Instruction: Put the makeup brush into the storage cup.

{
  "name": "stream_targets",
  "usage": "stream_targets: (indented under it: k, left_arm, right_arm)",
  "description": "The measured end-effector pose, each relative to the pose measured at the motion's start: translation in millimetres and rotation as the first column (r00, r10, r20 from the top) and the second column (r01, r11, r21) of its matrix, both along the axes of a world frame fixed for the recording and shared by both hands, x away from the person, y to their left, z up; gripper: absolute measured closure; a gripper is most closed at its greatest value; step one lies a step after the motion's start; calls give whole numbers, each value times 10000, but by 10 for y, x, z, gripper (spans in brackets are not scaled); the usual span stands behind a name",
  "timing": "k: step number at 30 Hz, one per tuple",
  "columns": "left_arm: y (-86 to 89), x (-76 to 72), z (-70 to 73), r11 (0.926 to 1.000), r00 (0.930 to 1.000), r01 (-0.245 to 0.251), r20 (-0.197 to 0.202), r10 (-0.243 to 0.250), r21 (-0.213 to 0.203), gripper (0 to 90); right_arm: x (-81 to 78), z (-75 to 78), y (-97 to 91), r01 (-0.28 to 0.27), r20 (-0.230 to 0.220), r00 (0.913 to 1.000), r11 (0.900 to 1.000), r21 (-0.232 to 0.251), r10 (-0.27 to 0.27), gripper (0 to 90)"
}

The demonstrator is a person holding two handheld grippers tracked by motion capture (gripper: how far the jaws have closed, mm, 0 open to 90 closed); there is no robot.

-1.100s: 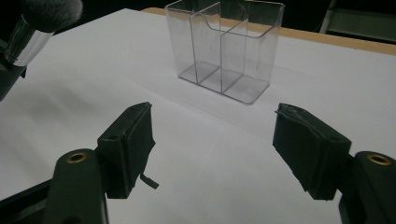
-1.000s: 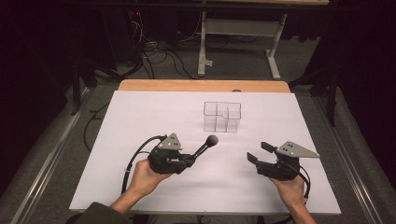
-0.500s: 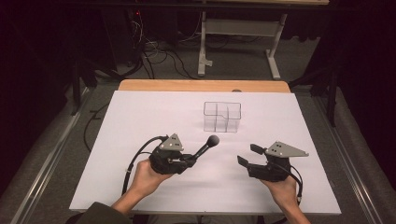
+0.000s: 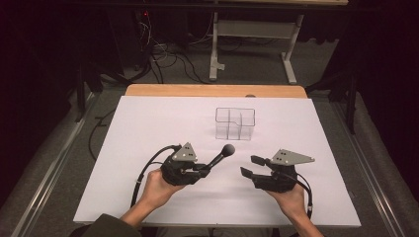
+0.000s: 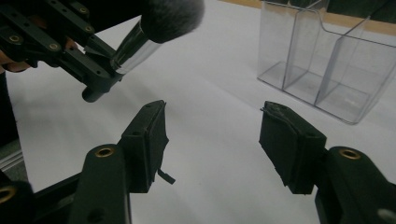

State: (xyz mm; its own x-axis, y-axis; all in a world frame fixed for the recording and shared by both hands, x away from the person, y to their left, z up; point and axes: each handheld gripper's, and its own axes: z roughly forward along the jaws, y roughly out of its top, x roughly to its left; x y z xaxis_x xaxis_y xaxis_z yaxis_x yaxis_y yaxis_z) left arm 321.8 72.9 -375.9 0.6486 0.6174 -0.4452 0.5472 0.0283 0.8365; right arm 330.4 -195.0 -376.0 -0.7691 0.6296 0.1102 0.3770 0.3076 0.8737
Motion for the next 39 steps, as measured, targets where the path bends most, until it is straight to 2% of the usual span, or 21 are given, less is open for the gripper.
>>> stream_targets:
  k: [7, 11, 20, 34, 35, 36, 37, 39]
  left_arm:
    - [-31, -26, 11, 9999, 9997, 73, 213, -72, -76, 740]
    - [-53, -26, 4, 9998, 9998, 27, 184, -23, -189, 740]
    - [-69, -27, -6, 9998, 9996, 127, 238, -124, -131, 740]
    - [-114, -46, -9, 9994, 9995, 175, 265, -167, -302, 740]
    - [-55, -35, -12, 9958, 9957, 765, 477, -789, 506, 739]
    - [-48, -32, -15, 9942, 9948, 835, 527, -872, 684, 739]
    - [-115, -47, -14, 9995, 9992, 259, 317, -253, -199, 740]
    - [-127, -50, -16, 9994, 9994, 220, 288, -213, -262, 740]
  right_arm:
    - [29, 19, 86, -533, -145, 9985, 9984, 201, 536, 460]
    - [45, 27, 153, -806, -279, 9963, 9963, 312, 815, 471]
    - [96, 21, 304, -1299, -598, 9893, 9898, 584, 1333, 484]
    - [178, -2, 478, -1622, -1218, 9768, 9799, 1160, 1761, 515]
    - [182, -1, 482, -1632, -1225, 9765, 9794, 1186, 1775, 519]
    - [186, -2, 486, -1637, -1238, 9760, 9786, 1249, 1790, 523]
    - [192, -3, 489, -1640, -1267, 9753, 9776, 1322, 1808, 526]
    - [198, -4, 491, -1614, -1351, 9743, 9770, 1392, 1802, 533]
